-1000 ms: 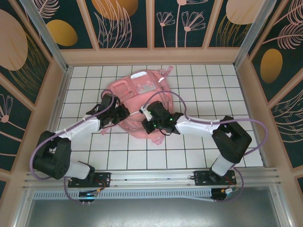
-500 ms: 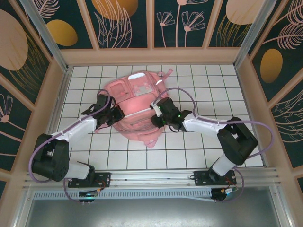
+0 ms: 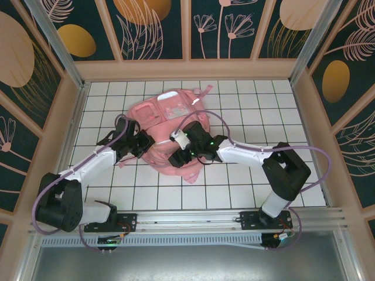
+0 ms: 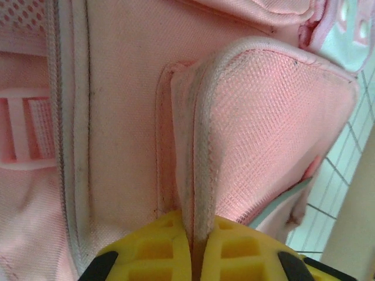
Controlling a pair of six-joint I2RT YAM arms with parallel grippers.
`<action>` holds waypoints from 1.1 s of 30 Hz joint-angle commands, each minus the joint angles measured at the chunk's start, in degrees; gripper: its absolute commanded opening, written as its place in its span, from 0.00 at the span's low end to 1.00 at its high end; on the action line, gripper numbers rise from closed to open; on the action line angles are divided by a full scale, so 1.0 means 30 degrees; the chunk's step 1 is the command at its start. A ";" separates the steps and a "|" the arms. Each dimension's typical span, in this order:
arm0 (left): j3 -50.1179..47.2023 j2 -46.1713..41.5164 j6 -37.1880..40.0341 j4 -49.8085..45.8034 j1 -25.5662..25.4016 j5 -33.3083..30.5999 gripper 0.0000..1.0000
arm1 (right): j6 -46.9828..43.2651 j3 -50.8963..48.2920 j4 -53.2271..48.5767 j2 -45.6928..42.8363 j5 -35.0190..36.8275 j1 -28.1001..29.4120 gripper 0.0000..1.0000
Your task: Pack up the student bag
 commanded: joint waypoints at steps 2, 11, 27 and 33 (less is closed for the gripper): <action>-0.0132 -0.1144 -0.2376 -0.0134 -0.0117 0.1853 0.00 | -0.1356 -0.0322 0.1720 0.0025 0.2742 0.0827 0.66; -0.0607 -0.1306 -0.2697 0.0013 -0.0117 0.1903 0.29 | -0.4630 -0.5100 0.8032 -0.2187 0.3626 0.2014 0.50; -0.3254 -0.1177 -0.4515 0.2444 -0.1058 0.1575 0.37 | -0.6065 -0.5995 1.3468 0.0061 0.1353 0.0809 0.47; -0.2690 -0.0298 -0.5528 0.3113 -0.2156 0.0462 0.33 | -0.6315 -0.6080 1.3941 0.0303 0.1600 0.1170 0.43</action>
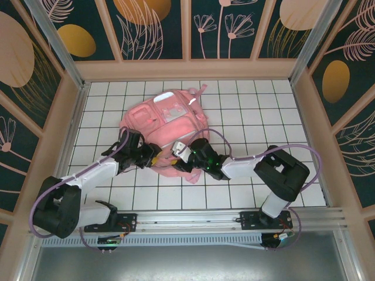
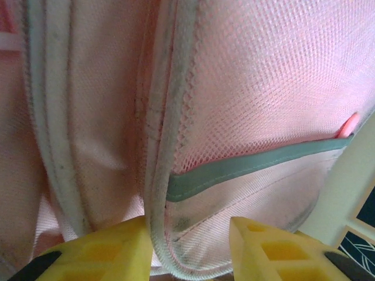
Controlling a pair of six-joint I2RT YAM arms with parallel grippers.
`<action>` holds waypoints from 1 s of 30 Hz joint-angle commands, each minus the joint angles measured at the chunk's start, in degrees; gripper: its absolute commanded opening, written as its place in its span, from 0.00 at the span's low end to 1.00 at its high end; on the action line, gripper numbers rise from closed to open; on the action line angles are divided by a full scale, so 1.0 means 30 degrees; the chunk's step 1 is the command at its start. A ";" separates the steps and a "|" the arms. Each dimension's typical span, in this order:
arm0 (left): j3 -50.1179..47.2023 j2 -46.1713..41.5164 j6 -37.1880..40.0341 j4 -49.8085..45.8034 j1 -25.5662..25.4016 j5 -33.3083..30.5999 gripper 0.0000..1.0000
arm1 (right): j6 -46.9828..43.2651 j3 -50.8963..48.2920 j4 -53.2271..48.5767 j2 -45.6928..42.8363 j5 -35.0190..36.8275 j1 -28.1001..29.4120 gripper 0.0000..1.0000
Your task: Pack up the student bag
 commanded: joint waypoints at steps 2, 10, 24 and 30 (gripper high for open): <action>0.0386 0.0694 -0.1884 0.1140 -0.0751 -0.0805 0.25 | -0.0485 0.0431 0.1553 0.0223 0.0040 0.0354 0.43; 0.0198 -0.0049 -0.2401 0.0873 -0.0831 -0.0998 0.00 | -0.1190 0.0192 0.1068 0.0309 0.0643 0.0587 0.46; 0.0713 -0.1325 -0.3114 0.0625 -0.0833 -0.0895 0.00 | -0.1811 -0.0110 0.1579 0.0496 0.3802 0.1367 0.38; 0.0926 -0.1440 -0.3111 0.0683 -0.0833 -0.0677 0.00 | -0.1479 -0.0047 0.2796 0.1101 0.6612 0.1802 0.46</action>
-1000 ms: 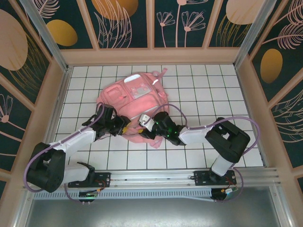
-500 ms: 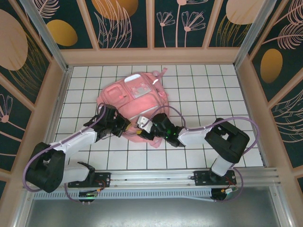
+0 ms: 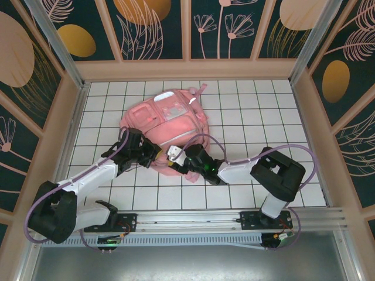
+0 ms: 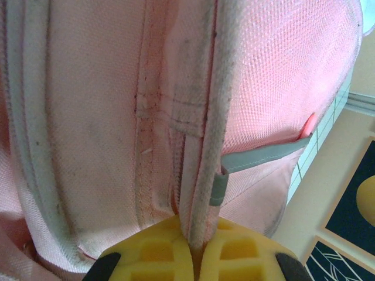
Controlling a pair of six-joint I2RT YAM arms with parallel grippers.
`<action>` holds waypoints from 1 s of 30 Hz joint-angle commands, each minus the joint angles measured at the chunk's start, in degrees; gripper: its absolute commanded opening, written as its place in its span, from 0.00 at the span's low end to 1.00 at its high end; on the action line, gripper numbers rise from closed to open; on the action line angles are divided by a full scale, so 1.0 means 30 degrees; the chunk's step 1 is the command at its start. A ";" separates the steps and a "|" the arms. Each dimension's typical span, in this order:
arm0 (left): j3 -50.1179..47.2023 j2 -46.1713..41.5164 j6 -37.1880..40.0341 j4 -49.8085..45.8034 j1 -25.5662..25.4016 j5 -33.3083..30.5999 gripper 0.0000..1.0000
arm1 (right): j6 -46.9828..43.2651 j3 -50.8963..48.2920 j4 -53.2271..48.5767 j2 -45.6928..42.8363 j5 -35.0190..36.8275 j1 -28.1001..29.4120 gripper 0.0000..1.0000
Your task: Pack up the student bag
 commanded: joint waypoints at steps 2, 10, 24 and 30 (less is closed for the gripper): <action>0.0742 -0.0430 -0.1012 0.0272 -0.0110 0.0647 0.00 | 0.0208 0.0226 0.1657 0.0834 0.2776 0.0280 0.42; 0.0714 -0.0560 -0.1096 0.0408 -0.0115 0.0823 0.00 | 0.1704 0.1358 0.1488 0.1422 0.1686 0.0477 0.26; -0.0185 -0.1191 -0.0824 0.0352 -0.0071 0.0110 0.00 | 0.2354 0.0729 0.0016 0.0626 0.2401 0.0493 0.00; -0.0722 -0.1468 0.0023 -0.0213 0.0540 -0.0575 0.00 | 0.3777 -0.0213 -0.1653 -0.1203 0.1002 -0.0818 0.00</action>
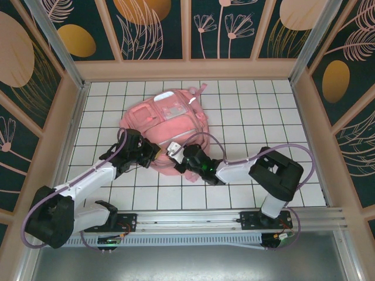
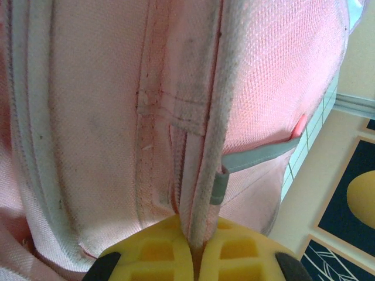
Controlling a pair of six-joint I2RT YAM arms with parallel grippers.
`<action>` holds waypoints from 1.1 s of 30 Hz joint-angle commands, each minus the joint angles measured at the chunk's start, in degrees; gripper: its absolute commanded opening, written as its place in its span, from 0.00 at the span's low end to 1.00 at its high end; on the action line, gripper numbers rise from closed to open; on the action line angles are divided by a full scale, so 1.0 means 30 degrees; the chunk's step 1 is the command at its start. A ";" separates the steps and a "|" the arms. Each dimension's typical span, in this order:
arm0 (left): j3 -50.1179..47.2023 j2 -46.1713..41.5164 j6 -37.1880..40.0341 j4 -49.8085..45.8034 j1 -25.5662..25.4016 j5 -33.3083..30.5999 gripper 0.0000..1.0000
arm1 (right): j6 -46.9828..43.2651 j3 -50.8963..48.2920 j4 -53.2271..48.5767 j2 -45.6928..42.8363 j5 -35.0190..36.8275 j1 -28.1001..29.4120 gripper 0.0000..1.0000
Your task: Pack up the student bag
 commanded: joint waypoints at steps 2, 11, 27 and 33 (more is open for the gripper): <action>-0.0438 -0.0663 0.0185 -0.0341 0.0757 -0.0147 0.00 | 0.1296 -0.0904 -0.1566 -0.1645 -0.0612 -0.1393 0.00; 0.0457 -0.0215 0.3315 -0.1889 0.2477 0.0181 0.00 | 0.2270 -0.1479 -0.2739 -0.2532 -0.0918 -0.4148 0.00; 0.6754 0.5811 1.3218 -0.8399 0.8271 0.0099 0.09 | 0.2484 -0.0812 -0.4104 -0.2786 -0.2811 -0.2605 0.00; 0.6917 0.5154 1.1716 -0.8963 0.8293 0.0148 0.43 | 0.3633 0.1074 -0.2808 -0.0754 -0.3259 -0.0969 0.00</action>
